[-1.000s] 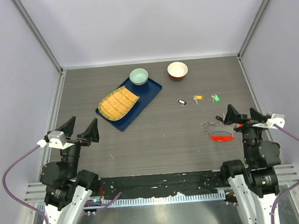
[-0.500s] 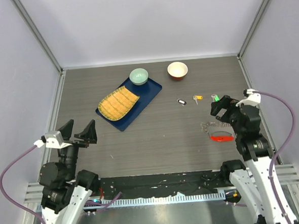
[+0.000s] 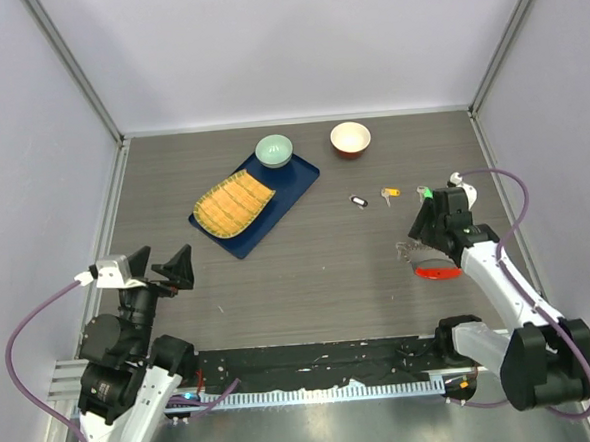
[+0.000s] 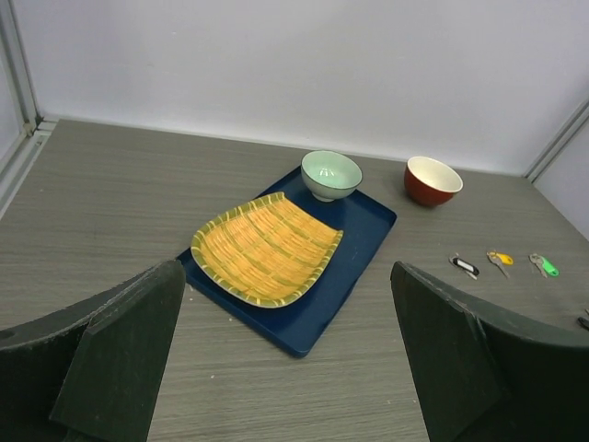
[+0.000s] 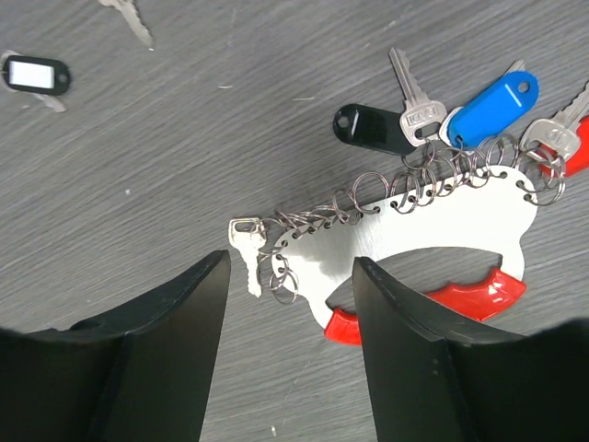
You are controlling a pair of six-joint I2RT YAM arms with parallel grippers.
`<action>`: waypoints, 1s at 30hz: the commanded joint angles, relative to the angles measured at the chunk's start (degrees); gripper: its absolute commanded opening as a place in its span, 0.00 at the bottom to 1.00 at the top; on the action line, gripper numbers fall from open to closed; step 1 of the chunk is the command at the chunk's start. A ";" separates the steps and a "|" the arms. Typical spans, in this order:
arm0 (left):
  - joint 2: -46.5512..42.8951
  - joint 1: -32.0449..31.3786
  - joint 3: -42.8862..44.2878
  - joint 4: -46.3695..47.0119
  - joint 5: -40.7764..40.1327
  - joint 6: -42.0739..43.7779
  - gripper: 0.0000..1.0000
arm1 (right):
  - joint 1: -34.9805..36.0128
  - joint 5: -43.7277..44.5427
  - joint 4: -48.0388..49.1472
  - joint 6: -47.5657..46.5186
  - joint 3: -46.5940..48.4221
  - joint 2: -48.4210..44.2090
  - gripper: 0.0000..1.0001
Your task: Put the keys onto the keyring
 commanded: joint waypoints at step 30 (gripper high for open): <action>-3.04 -2.63 1.07 -2.08 -0.20 1.60 1.00 | 24.42 -1.86 9.13 6.88 -1.99 18.77 0.31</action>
